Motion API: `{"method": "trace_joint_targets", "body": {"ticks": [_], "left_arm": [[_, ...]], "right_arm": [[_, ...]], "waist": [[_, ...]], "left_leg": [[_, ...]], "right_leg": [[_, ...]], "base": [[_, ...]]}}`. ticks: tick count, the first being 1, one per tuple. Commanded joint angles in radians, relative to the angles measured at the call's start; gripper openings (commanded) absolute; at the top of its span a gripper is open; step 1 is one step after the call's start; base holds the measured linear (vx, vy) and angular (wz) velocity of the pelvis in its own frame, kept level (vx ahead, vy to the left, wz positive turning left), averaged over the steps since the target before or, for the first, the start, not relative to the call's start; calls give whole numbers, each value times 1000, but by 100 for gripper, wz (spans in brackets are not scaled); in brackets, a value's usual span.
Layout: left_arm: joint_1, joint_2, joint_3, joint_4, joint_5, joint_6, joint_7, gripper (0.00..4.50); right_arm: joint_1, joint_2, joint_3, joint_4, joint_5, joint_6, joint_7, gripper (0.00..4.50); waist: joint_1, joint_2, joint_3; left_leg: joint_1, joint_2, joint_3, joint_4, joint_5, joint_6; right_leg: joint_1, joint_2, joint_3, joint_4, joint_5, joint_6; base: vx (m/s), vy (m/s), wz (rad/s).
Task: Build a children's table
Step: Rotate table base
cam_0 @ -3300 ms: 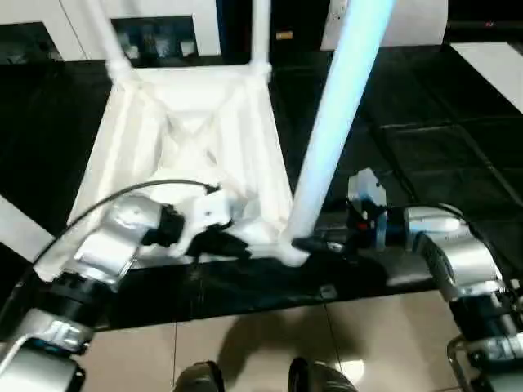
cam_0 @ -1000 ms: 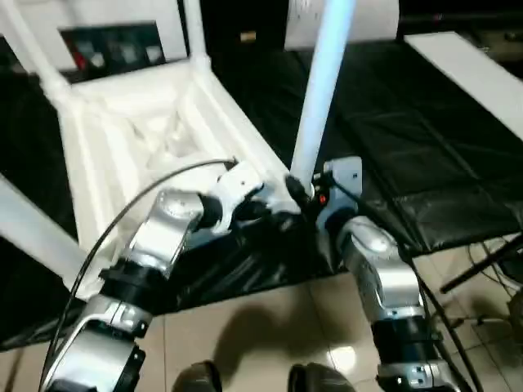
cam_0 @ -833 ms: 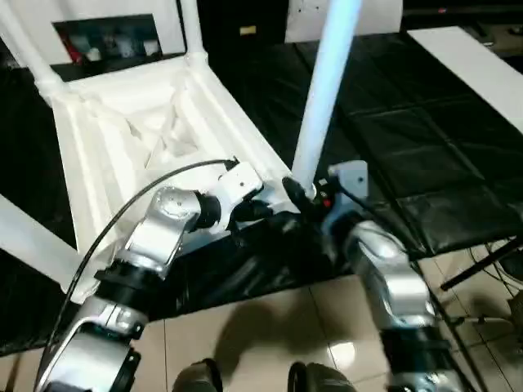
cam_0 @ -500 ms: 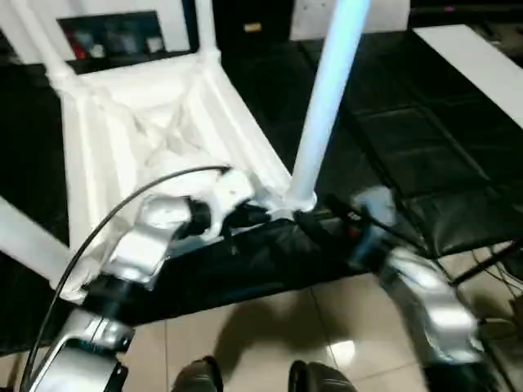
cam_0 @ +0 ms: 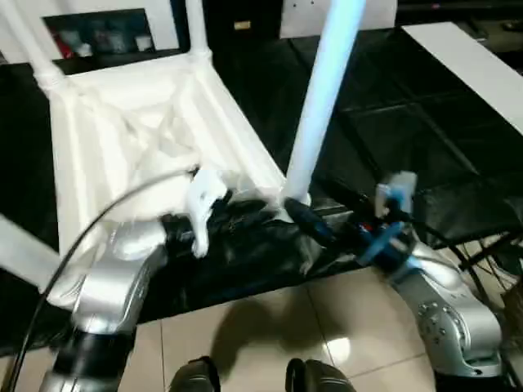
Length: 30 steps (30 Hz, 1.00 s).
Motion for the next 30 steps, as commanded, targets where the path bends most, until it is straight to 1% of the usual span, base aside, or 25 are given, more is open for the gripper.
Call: {"method": "trace_joint_targets", "body": {"ticks": [1,2,3,4,5,8,9,10,12,13,15,16,17,18,19,20,22,23,24,25,26,27,28,29,30], "left_arm": [[125,23,32,-158,-39,85,28,168],[152,25,35,-181,-45,98,32,176],[163,26,37,-192,-47,103,34,180],[195,27,42,-217,-57,114,36,186],[220,29,42,-234,-61,118,36,198],[319,44,18,-309,-57,136,56,211],[319,44,18,-309,-57,136,56,224],[365,48,10,-347,-62,150,74,231],[386,51,11,-362,-64,156,81,251],[420,60,17,-388,-72,168,87,260],[454,78,31,-409,-83,179,82,274],[455,79,31,-409,-84,179,81,281],[474,92,40,-416,-90,180,71,281],[474,92,40,-416,-90,180,71,300],[523,127,71,-427,-103,177,37,312],[548,147,89,-434,-110,176,19,312],[576,168,109,-441,-119,176,0,330],[611,195,138,-449,-132,172,-19,343],[644,222,189,-435,-146,158,-48,343],[669,247,244,-389,-154,125,-85,362],[669,247,244,-389,-154,125,-85,362],[694,278,322,-325,-173,84,-122,367],[694,281,338,-316,-178,79,-126,375],[692,291,390,-295,-200,77,-134,388],[692,291,390,-295,-200,77,-134,399]], "right_arm": [[-58,30,13,15,-4,10,-54,450],[-69,34,16,24,-11,12,-62,450],[-73,35,17,29,-14,13,-66,450],[-84,36,24,44,-28,11,-70,450],[-94,37,30,59,-41,5,-71,450],[-153,34,36,163,-115,-32,-113,450],[-153,34,36,163,-115,-32,-113,450],[-196,25,22,242,-158,-71,-163,450],[-220,18,6,284,-172,-98,-187,450],[-268,-7,-30,368,-207,-149,-243,450],[-315,-38,-73,450,-229,-212,-286,450],[-316,-38,-74,452,-229,-213,-287,450],[-337,-55,-95,492,-237,-242,-303,450],[-337,-55,-95,492,-237,-242,-303,450],[-367,-96,-122,558,-248,-285,-315,450],[-378,-115,-132,585,-253,-301,-318,450],[-386,-134,-140,609,-257,-314,-319,450],[-393,-149,-145,639,-266,-336,-319,450],[-385,-158,-145,644,-266,-339,-307,450],[-370,-162,-142,635,-269,-334,-302,450],[-370,-162,-142,635,-269,-334,-302,450],[-341,-165,-125,610,-261,-280,-279,450],[-330,-165,-117,598,-252,-256,-263,450],[-292,-168,-82,558,-237,-203,-214,450],[-292,-168,-82,558,-237,-203,-214,450]], "waist": [[-1,2,-70],[-9,-5,-66],[-5,-2,-70],[-5,-1,-70],[-2,3,-69],[0,1,-68],[-2,1,-67],[-1,4,-67],[-4,1,-64],[0,3,-66],[2,3,-67],[5,2,-65],[10,3,-67],[11,2,-67],[13,1,-72],[13,-1,-74],[12,-2,-73],[13,-2,-74],[13,0,-72],[8,-2,-72],[5,-4,-71],[4,-5,-68],[1,-2,-67],[-2,0,-64],[-1,0,-63]], "left_leg": [[20,62,-12,-66,-173,51],[2,56,-12,-72,-154,52],[13,57,-9,-69,-155,49],[19,57,-5,-65,-149,53],[17,55,-4,-66,-147,51],[17,56,-6,-70,-174,37],[14,56,-8,-73,-179,33],[19,56,-6,-72,-201,25],[17,54,-6,-74,-215,16],[25,54,-3,-70,-232,8],[27,53,-1,-70,-233,5],[31,52,2,-68,-243,4],[30,52,2,-68,-239,6],[29,51,1,-68,-234,7],[26,51,1,-66,-213,13],[22,48,-1,-65,-192,19],[24,47,4,-60,-177,35],[22,46,4,-59,-165,44],[18,45,3,-60,-163,47],[16,45,3,-61,-165,54],[14,42,3,-60,-167,60],[14,43,2,-62,-173,62],[14,43,1,-63,-186,63],[17,46,0,-65,-207,56],[18,47,0,-65,-215,51]], "right_leg": [[45,-73,59,-77,-242,-202],[57,-69,55,-76,-232,-194],[51,-67,56,-76,-227,-191],[44,-65,61,-77,-206,-194],[45,-64,60,-77,-195,-193],[45,-64,60,-77,-201,-186],[48,-65,59,-77,-205,-187],[44,-65,61,-81,-228,-181],[45,-64,61,-83,-247,-178],[39,-64,63,-85,-260,-172],[39,-60,64,-84,-252,-168],[35,-57,64,-85,-249,-165],[37,-58,64,-83,-241,-159],[38,-55,63,-82,-234,-155],[43,-57,62,-77,-204,-155],[48,-56,59,-73,-178,-160],[45,-52,61,-72,-144,-167],[47,-54,60,-69,-132,-173],[48,-52,59,-71,-134,-172],[51,-52,59,-71,-138,-174],[52,-52,59,-74,-152,-169],[50,-52,59,-76,-165,-168],[51,-51,59,-79,-190,-163],[49,-49,59,-82,-215,-159],[49,-48,60,-83,-221,-157]], "base": [[0,0,0],[0,0,0],[0,0,0],[0,0,0],[0,0,0],[0,0,0],[0,0,0],[0,0,0],[0,0,0],[0,0,0],[0,0,0],[0,0,0],[0,0,0],[0,0,0],[0,0,0],[0,0,0],[0,0,0],[0,0,0],[0,0,0],[0,0,0],[0,0,0],[0,0,0],[0,0,0],[0,0,0],[0,0,0]]}}
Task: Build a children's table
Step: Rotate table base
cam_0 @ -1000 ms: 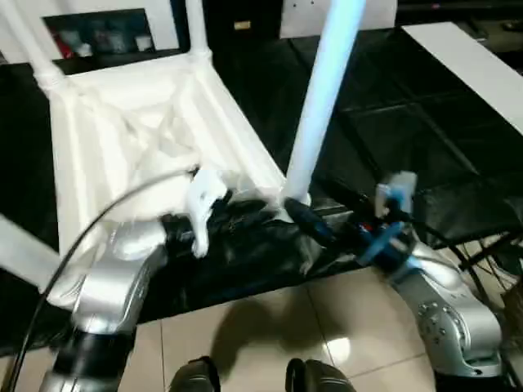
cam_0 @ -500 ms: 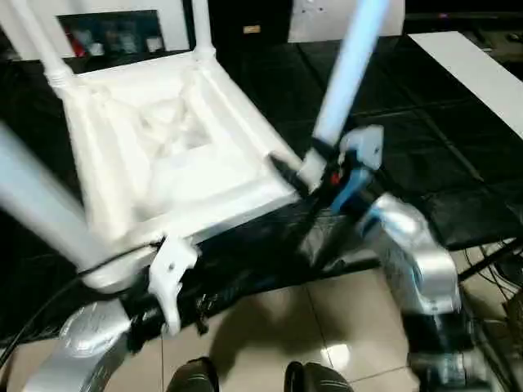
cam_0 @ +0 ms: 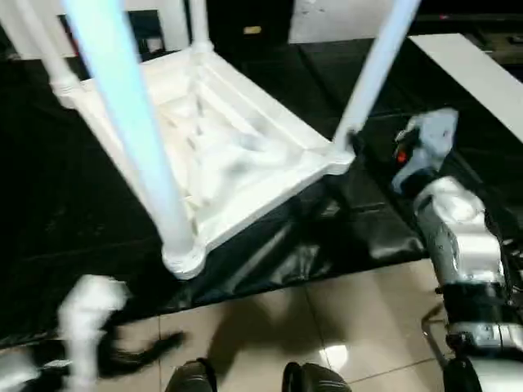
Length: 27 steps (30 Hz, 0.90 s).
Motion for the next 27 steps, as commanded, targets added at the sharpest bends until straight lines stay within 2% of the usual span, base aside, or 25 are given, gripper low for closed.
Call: {"method": "trace_joint_targets", "body": {"ticks": [1,3,5,6,8,9,11,12,13,14,15,16,17,18,19,20,21,23,24,25,27], "left_arm": [[-21,7,66,12,-45,-5,-17,404],[-36,10,93,18,-66,0,-17,409],[-127,9,123,16,-117,13,7,442],[-164,9,125,13,-135,19,20,445],[-225,7,106,9,-165,33,38,448],[-258,-1,84,6,-171,37,50,449],[-333,-30,19,7,-170,35,74,449],[-370,-52,-16,12,-164,31,82,449],[-370,-52,-16,12,-164,31,82,449],[-400,-74,-44,15,-161,31,90,449],[-429,-96,-71,19,-155,34,101,449],[-448,-112,-91,23,-150,33,111,449],[-452,-115,-95,23,-148,32,112,449],[-477,-137,-130,28,-137,32,118,449],[-499,-153,-164,34,-132,31,125,449],[-503,-157,-170,34,-132,31,126,449],[-523,-177,-203,38,-130,34,132,449],[-560,-213,-271,43,-139,42,146,449],[-574,-227,-298,47,-138,40,155,449],[-583,-236,-313,52,-137,37,159,449],[-625,-284,-368,72,-124,26,175,449]], "right_arm": [[52,0,63,-58,17,84,56,450],[76,0,89,-75,17,101,68,450],[118,14,143,-84,-7,142,50,450],[127,19,158,-80,-18,153,39,450],[133,31,177,-65,-45,166,19,450],[131,38,185,-55,-58,170,7,450],[121,58,198,-34,-91,185,-18,450],[111,62,209,-23,-106,192,-29,450],[111,62,209,-23,-106,192,-29,450],[101,66,218,-7,-118,194,-38,450],[88,71,226,14,-127,190,-43,450],[78,73,234,30,-133,184,-49,450],[76,73,235,33,-134,183,-50,450],[56,83,238,66,-135,168,-55,450],[35,92,243,98,-139,156,-63,450],[30,94,244,105,-139,153,-64,450],[5,107,244,142,-142,137,-72,450],[-43,131,243,216,-150,109,-85,450],[-60,142,239,245,-155,95,-92,450],[-69,147,236,260,-158,88,-94,450],[-101,167,230,309,-160,63,-106,450]], "waist": [[-1,13,-54],[1,14,-55],[2,18,-54],[4,19,-55],[4,18,-56],[3,18,-56],[3,19,-61],[2,24,-63],[4,21,-65],[3,24,-67],[3,27,-70],[2,21,-72],[2,22,-72],[2,18,-74],[3,22,-73],[2,21,-73],[2,20,-75],[2,21,-76],[4,20,-76],[6,20,-76],[2,15,-77]], "left_leg": [[18,35,-9,-67,-230,47],[19,37,-9,-68,-243,39],[21,39,-9,-70,-251,30],[27,39,-8,-69,-255,22],[27,38,-9,-69,-264,5],[24,38,-10,-70,-258,2],[28,38,-9,-67,-241,-6],[24,38,-8,-66,-221,-6],[29,38,-6,-63,-216,-7],[21,36,-7,-62,-192,-5],[24,37,-6,-60,-186,-6],[21,34,-5,-57,-170,-1],[19,34,-6,-56,-161,2],[19,33,-5,-55,-154,8],[21,34,-5,-54,-154,10],[20,34,-5,-54,-158,8],[23,37,-4,-53,-160,9],[21,36,-4,-51,-149,7],[22,38,-3,-50,-150,10],[19,36,-4,-51,-142,8],[18,36,-4,-49,-140,12]], "right_leg": [[42,-60,56,-82,-229,-163],[41,-62,56,-81,-235,-173],[39,-62,57,-81,-235,-179],[35,-62,58,-80,-234,-184],[36,-63,58,-77,-235,-189],[39,-64,57,-74,-229,-188],[38,-63,59,-71,-200,-190],[42,-64,59,-67,-165,-196],[40,-64,60,-68,-152,-201],[48,-66,60,-63,-128,-204],[47,-65,59,-62,-114,-207],[51,-65,60,-60,-86,-215],[53,-64,59,-58,-75,-218],[55,-64,59,-58,-68,-219],[53,-66,59,-59,-75,-223],[53,-65,58,-59,-85,-225],[52,-68,59,-58,-87,-229],[53,-66,59,-55,-68,-239],[50,-67,59,-54,-56,-247],[57,-66,57,-53,-46,-245],[57,-66,57,-51,-39,-243]], "base": [[0,0,0],[0,0,0],[0,0,0],[0,0,0],[0,0,0],[0,0,0],[0,0,0],[0,0,0],[0,0,0],[0,0,0],[0,0,0],[0,0,0],[0,0,0],[0,0,0],[0,0,0],[0,0,0],[0,0,0],[0,0,0],[0,0,0],[0,0,0],[0,0,0]]}}
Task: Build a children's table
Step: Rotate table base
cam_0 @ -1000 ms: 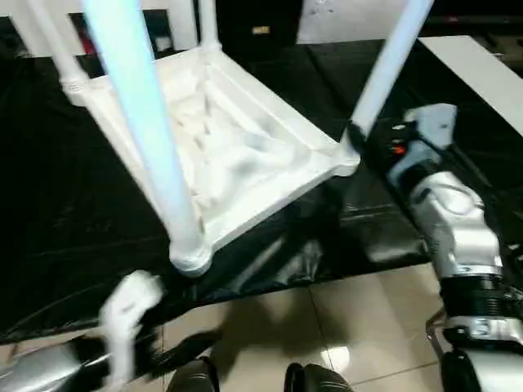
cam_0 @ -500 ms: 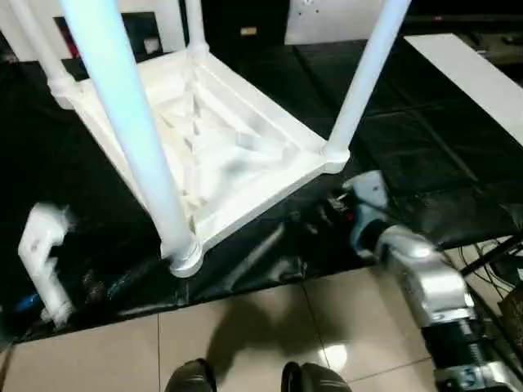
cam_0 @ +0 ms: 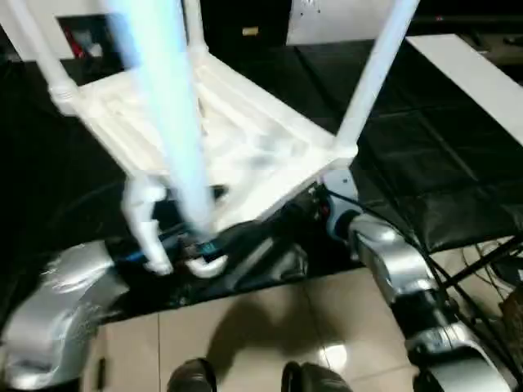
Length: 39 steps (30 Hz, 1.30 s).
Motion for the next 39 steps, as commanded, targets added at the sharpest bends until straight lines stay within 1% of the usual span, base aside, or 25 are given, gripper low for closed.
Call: {"method": "trace_joint_targets", "body": {"ticks": [1,2,3,4,5,6,7,8,9,10,11,12,13,17,22,23,27,28,29,30,31,33,35,37,39], "left_arm": [[-25,-34,-86,-3,0,-1,1,449],[-35,-45,-97,2,2,-3,4,449],[-55,-65,-114,18,13,-12,8,449],[-58,-68,-117,21,15,-14,9,449],[-90,-99,-143,49,30,-29,13,449],[-94,-102,-146,52,32,-30,13,449],[-107,-115,-158,63,36,-36,14,449],[-126,-133,-177,79,41,-46,19,449],[-136,-143,-186,88,43,-52,22,449],[-150,-156,-202,101,47,-61,27,449],[-167,-180,-220,120,51,-72,34,449],[-176,-193,-230,130,53,-78,37,449],[-193,-217,-248,149,63,-93,42,449],[-215,-250,-274,184,79,-115,40,449],[-243,-285,-287,223,89,-143,48,449],[-249,-291,-290,231,94,-150,48,449],[-270,-317,-298,264,100,-177,49,449],[-274,-325,-300,267,98,-180,48,449],[-278,-330,-302,270,97,-183,47,449],[-287,-343,-305,281,98,-190,50,449],[-295,-352,-307,291,101,-198,53,449],[-308,-363,-312,312,117,-224,62,449],[-317,-366,-309,331,131,-246,70,449],[-347,-353,-268,392,180,-305,118,449],[-358,-327,-246,416,200,-324,128,449]], "right_arm": [[-25,19,2,36,2,-22,-8,450],[-31,23,1,45,3,-27,-10,450],[-42,29,0,59,4,-32,-12,450],[-45,30,-1,63,4,-34,-12,450],[-62,39,-4,91,3,-49,-14,450],[-64,40,-4,94,3,-51,-15,450],[-70,44,-5,105,3,-58,-16,450],[-81,50,-9,125,2,-72,-16,450],[-87,54,-11,136,1,-80,-16,450],[-94,58,-13,150,-1,-91,-15,450],[-100,64,-14,164,-3,-102,-15,450],[-103,67,-14,170,-4,-107,-15,450],[-108,74,-16,182,-3,-116,-11,450],[-116,87,-15,209,-2,-139,4,450],[-125,99,-20,241,-9,-164,0,450],[-127,102,-22,248,-11,-169,-2,450],[-134,111,-31,268,-13,-187,5,450],[-134,114,-31,269,-12,-190,8,450],[-135,117,-32,272,-11,-193,10,450],[-138,121,-31,277,-13,-198,9,450],[-140,125,-32,284,-16,-203,7,450],[-143,129,-39,297,-20,-213,-9,450],[-145,130,-44,303,-21,-218,-17,450],[-138,112,-62,310,-27,-224,-50,450],[-124,92,-78,305,-27,-232,-73,450]], "waist": [[0,14,-74],[1,15,-75],[0,13,-75],[-1,12,-76],[-3,14,-76],[-4,14,-74],[-4,13,-74],[-1,19,-76],[-4,15,-76],[-4,15,-78],[-6,18,-78],[-5,17,-78],[-4,16,-78],[-4,14,-81],[-9,15,-80],[-10,18,-80],[-13,16,-80],[-12,23,-81],[-14,19,-81],[-14,18,-81],[-13,23,-81],[-15,18,-82],[-14,19,-82],[-16,17,-81],[-16,16,-80]], "left_leg": [[19,34,-6,-57,-159,16],[19,34,-6,-57,-164,13],[16,35,-7,-58,-170,9],[16,33,-7,-57,-174,10],[15,33,-7,-57,-177,9],[18,33,-6,-57,-188,10],[17,34,-7,-56,-198,5],[18,34,-7,-55,-198,2],[16,35,-7,-56,-198,2],[15,35,-9,-55,-192,2],[17,35,-7,-54,-192,5],[18,35,-6,-53,-194,6],[14,35,-7,-54,-193,9],[12,35,-7,-51,-171,29],[13,36,-7,-51,-183,36],[13,37,-8,-52,-188,35],[12,37,-7,-51,-187,42],[12,37,-8,-51,-183,43],[12,37,-7,-51,-179,47],[12,37,-8,-51,-177,49],[11,37,-8,-50,-176,52],[11,38,-7,-50,-180,56],[11,38,-8,-50,-181,60],[12,37,-8,-50,-183,62],[13,37,-8,-51,-192,58]], "right_leg": [[56,-68,56,-59,-76,-233],[58,-70,55,-60,-88,-229],[60,-70,55,-61,-103,-221],[60,-70,55,-62,-113,-216],[59,-69,54,-64,-125,-213],[56,-68,55,-68,-140,-211],[57,-70,55,-68,-160,-209],[57,-71,55,-67,-158,-209],[57,-70,54,-67,-151,-210],[59,-70,53,-64,-133,-215],[55,-68,53,-66,-122,-221],[55,-68,54,-66,-116,-226],[59,-69,53,-65,-112,-229],[62,-72,53,-62,-83,-241],[61,-72,51,-65,-94,-251],[61,-72,50,-65,-98,-255],[62,-73,51,-65,-87,-261],[62,-73,50,-63,-80,-264],[63,-72,51,-63,-66,-268],[63,-72,51,-62,-62,-270],[63,-73,50,-62,-57,-275],[64,-74,50,-64,-57,-280],[65,-74,50,-64,-66,-278],[64,-73,50,-65,-72,-275],[63,-74,50,-67,-95,-266]], "base": [[0,0,0],[0,0,0],[0,0,0],[0,0,0],[0,0,0],[0,0,0],[0,0,0],[0,0,0],[0,0,0],[0,0,0],[0,0,0],[0,0,0],[0,0,0],[0,0,0],[0,0,0],[0,0,0],[0,0,0],[0,0,0],[0,0,0],[0,0,0],[0,0,0],[0,0,0],[0,0,0],[0,0,0],[0,0,0]]}}
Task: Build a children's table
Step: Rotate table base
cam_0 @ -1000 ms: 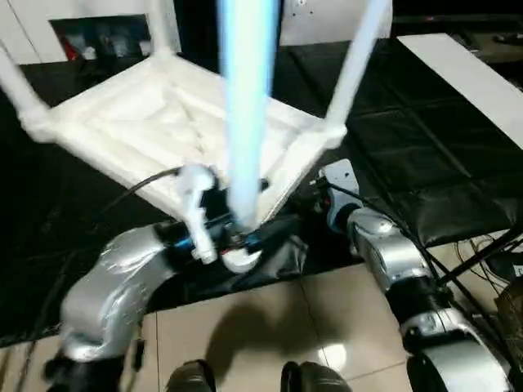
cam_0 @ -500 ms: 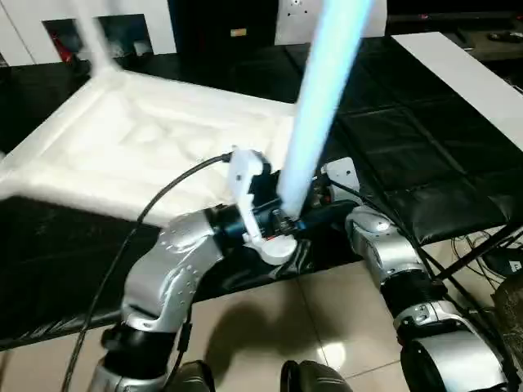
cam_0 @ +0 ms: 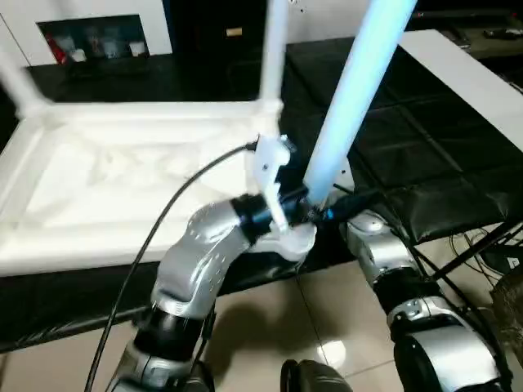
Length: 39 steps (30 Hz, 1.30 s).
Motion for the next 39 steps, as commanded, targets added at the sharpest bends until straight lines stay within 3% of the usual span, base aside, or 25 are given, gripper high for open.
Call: {"method": "trace_joint_targets", "body": {"ticks": [1,3,5,8,12,17,18,20,23,24,28,29,30,34,35,39], "left_arm": [[-11,25,14,21,29,-20,13,449],[-7,53,27,23,37,-14,7,449],[3,76,34,18,43,-6,0,449],[36,137,36,-14,32,21,-38,449],[90,214,31,-67,4,63,-100,449],[141,325,33,-90,-13,77,-201,449],[151,380,35,-77,-7,82,-245,449],[139,434,11,-37,41,69,-271,449],[112,488,-33,21,112,35,-298,422],[99,505,-52,41,136,21,-307,411],[63,513,-85,83,154,-5,-342,378],[56,512,-91,91,156,-7,-349,376],[39,510,-107,111,163,-12,-366,368],[-3,499,-140,166,194,-23,-385,336],[-18,493,-147,185,202,-26,-386,332],[-34,490,-161,201,217,4,-376,294]], "right_arm": [[11,0,0,-9,-2,-18,-14,450],[31,-20,-29,-27,9,-29,-33,450],[48,-37,-56,-47,24,-36,-43,450],[99,-84,-96,-117,41,-44,-35,450],[160,-137,-120,-208,68,-50,19,450],[236,-188,-122,-359,91,-9,91,450],[282,-208,-117,-452,103,41,113,450],[328,-238,-96,-547,135,117,186,450],[390,-298,-76,-651,166,157,273,450],[416,-327,-71,-691,182,163,313,450],[493,-422,-59,-812,237,194,447,450],[508,-440,-60,-838,247,205,470,450],[537,-475,-67,-890,268,230,513,450],[582,-536,-80,-976,303,283,572,450],[596,-558,-78,-1003,315,297,587,450],[631,-599,-68,-1067,344,329,624,450]], "waist": [[13,13,-78],[13,20,-81],[16,16,-83],[30,21,-84],[32,21,-80],[31,20,-79],[30,19,-80],[31,21,-79],[31,19,-80],[39,19,-81],[47,17,-83],[50,20,-85],[52,16,-87],[58,11,-84],[58,14,-85],[57,11,-88]], "left_leg": [[15,33,-9,-59,-196,53],[16,34,-8,-58,-188,52],[18,34,-6,-57,-174,58],[19,36,-5,-56,-147,68],[19,32,-3,-58,-190,51],[18,31,-4,-62,-197,46],[19,32,-4,-63,-197,44],[21,31,-6,-65,-205,45],[22,32,-6,-66,-216,41],[26,34,-7,-66,-220,42],[20,35,-6,-64,-191,51],[21,35,-7,-64,-190,54],[19,36,-7,-62,-180,58],[17,33,-7,-61,-192,64],[17,34,-9,-61,-192,62],[14,33,-9,-58,-177,67]], "right_leg": [[65,-76,50,-70,-117,-257],[63,-76,52,-67,-106,-258],[62,-72,52,-66,-78,-261],[61,-71,52,-61,-49,-260],[60,-71,52,-69,-131,-242],[57,-70,53,-75,-182,-216],[56,-69,53,-75,-187,-214],[55,-66,53,-76,-201,-200],[55,-70,54,-79,-229,-193],[53,-70,55,-84,-245,-178],[59,-75,57,-81,-210,-188],[60,-76,56,-80,-206,-192],[61,-77,56,-78,-195,-194],[61,-79,54,-88,-268,-177],[62,-80,54,-87,-274,-176],[61,-79,52,-88,-271,-172]], "base": [[0,0,0],[0,0,0],[0,0,0],[0,0,0],[0,0,0],[0,0,0],[0,0,0],[0,0,0],[0,0,0],[0,0,0],[0,0,0],[0,0,0],[0,0,0],[0,0,0],[0,0,0],[0,0,0]]}}
